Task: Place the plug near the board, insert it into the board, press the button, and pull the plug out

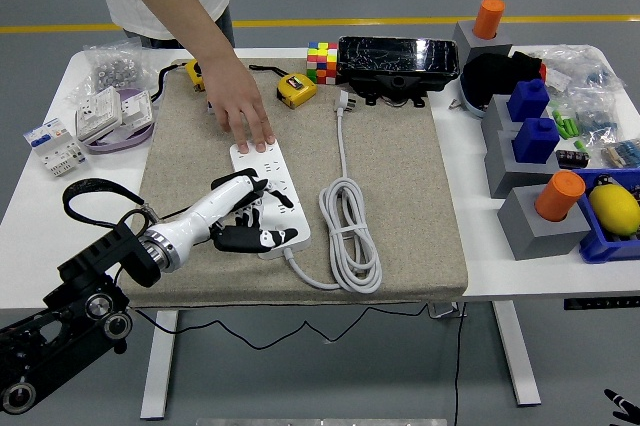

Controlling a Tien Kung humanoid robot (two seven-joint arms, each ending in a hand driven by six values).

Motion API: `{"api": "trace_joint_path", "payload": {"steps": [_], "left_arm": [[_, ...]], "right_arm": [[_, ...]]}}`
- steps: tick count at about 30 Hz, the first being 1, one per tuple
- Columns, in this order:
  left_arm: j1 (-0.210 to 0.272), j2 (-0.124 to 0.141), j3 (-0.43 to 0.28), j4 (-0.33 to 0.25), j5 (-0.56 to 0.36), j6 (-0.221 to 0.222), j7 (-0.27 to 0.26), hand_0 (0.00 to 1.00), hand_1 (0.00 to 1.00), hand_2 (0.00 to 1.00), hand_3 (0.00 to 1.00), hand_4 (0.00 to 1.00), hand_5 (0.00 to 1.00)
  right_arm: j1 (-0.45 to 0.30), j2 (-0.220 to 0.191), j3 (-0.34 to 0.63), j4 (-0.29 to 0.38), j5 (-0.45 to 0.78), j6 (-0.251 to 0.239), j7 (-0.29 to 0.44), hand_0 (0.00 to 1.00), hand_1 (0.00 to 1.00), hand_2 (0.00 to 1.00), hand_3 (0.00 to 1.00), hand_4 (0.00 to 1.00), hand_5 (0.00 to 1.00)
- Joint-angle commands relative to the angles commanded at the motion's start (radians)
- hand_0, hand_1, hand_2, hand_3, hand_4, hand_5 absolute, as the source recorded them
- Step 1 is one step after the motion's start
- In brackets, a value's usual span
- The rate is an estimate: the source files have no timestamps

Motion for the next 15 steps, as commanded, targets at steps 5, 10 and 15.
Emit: {"api": "trace_joint_path", "payload": {"steps": [5, 10, 15], "left_arm": [[-0.005, 0.005, 0.014, -0.008, 0.013, -0.052, 0.07, 0.072, 0.072, 0.135, 0.795, 0.861, 0.299], [-0.012, 0.003, 0.033, -0.001, 0.026, -0.052, 0.082, 0.072, 0.072, 0.135, 0.766, 0.816, 0.311], [-0.021, -0.004, 0.046, 0.012, 0.03, -0.051, 0.094, 0.072, 0.073, 0.136, 0.778, 0.816, 0.305]], "right_arm": [[0.001, -0.002, -0.003, 0.001, 0.001, -0.001, 0.001, 0.56, 0.637, 0.613, 0.6, 0.963, 0.495], [0.001, -0.002, -0.009, 0.001, 0.001, 0.0, 0.001, 0.56, 0.637, 0.613, 0.6, 0.964, 0.494], [0.002, -0.003, -0.009, 0.002, 0.003, 0.0, 0.001, 0.56, 0.637, 0.611, 0.6, 0.964, 0.494]]}}
